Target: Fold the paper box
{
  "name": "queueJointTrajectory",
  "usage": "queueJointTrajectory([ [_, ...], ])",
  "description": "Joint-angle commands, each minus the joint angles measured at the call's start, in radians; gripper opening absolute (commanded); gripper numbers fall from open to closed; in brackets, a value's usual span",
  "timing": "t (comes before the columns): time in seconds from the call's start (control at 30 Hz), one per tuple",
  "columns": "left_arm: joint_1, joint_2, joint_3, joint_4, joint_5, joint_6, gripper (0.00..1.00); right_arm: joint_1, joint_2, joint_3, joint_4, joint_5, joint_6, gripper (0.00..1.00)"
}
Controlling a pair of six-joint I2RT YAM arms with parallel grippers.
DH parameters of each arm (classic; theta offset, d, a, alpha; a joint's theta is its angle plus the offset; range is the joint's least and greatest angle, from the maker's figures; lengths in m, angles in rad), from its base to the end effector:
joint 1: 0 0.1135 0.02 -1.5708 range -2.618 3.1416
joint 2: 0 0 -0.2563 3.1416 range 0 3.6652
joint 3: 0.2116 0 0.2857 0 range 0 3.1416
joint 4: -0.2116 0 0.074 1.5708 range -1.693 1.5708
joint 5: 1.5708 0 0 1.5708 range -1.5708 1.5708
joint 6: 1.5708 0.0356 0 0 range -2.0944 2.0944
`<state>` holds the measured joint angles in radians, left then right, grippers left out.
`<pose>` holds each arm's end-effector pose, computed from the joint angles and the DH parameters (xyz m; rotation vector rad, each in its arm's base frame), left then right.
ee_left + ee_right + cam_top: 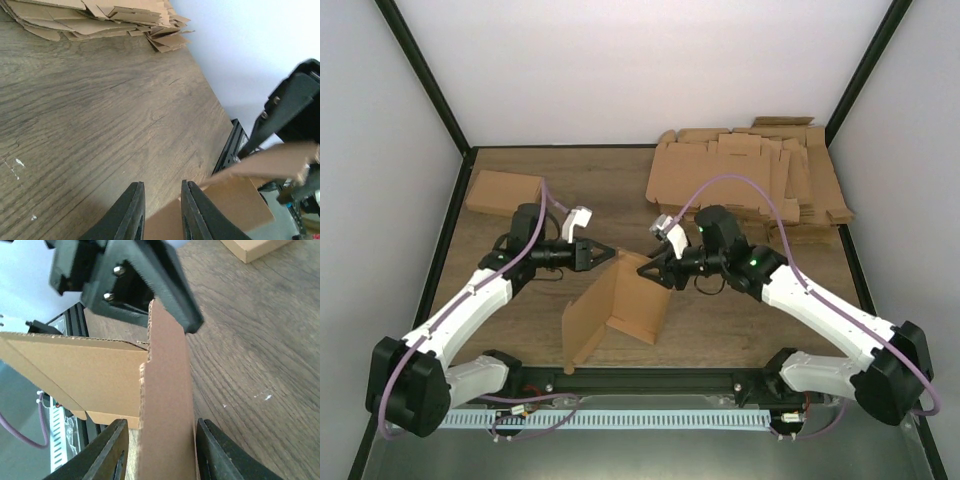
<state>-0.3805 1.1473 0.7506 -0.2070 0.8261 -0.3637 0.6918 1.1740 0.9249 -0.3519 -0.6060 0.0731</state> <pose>0.2468 -0.1269 0.2389 0.5220 2.1838 -1.3111 0.2116 0.2016 0.2808 -1.0268 2.0085 1.0832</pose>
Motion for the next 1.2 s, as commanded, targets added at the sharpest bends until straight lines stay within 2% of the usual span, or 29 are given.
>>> queueJointTrajectory([
  [0.0, -0.005, -0.037, 0.012, -0.011, -0.026, 0.004, 0.28, 0.072, -0.048, -0.003, 0.046, 0.139, -0.083, 0.4],
  [0.07, -0.004, -0.058, 0.025, -0.032, -0.049, 0.013, 0.37, 0.079, -0.05, -0.002, 0.047, 0.168, -0.085, 0.37],
  [0.17, -0.004, -0.091, 0.066, -0.107, -0.089, 0.046, 0.56, 0.085, -0.055, 0.004, 0.045, 0.216, -0.084, 0.26],
  [0.3, -0.003, -0.119, 0.135, -0.243, -0.09, 0.124, 0.63, 0.109, -0.072, 0.003, 0.045, 0.254, -0.103, 0.23],
  [0.43, -0.004, -0.106, 0.114, -0.244, -0.05, 0.133, 0.6, 0.125, -0.08, -0.012, 0.06, 0.272, -0.125, 0.23],
  [0.73, -0.003, -0.116, 0.036, -0.055, -0.079, 0.0, 0.45, 0.125, -0.11, -0.063, 0.136, 0.342, -0.133, 0.2],
  [0.87, 0.001, -0.085, 0.027, -0.03, -0.111, -0.028, 0.36, 0.126, -0.152, -0.111, 0.206, 0.353, -0.142, 0.14],
  [1.03, 0.008, -0.061, 0.011, 0.057, -0.109, -0.096, 0.35, 0.126, -0.178, -0.129, 0.224, 0.468, -0.167, 0.06],
  [1.17, 0.016, -0.045, 0.028, 0.101, -0.126, -0.111, 0.36, 0.126, -0.191, -0.106, 0.211, 0.538, -0.207, 0.05],
])
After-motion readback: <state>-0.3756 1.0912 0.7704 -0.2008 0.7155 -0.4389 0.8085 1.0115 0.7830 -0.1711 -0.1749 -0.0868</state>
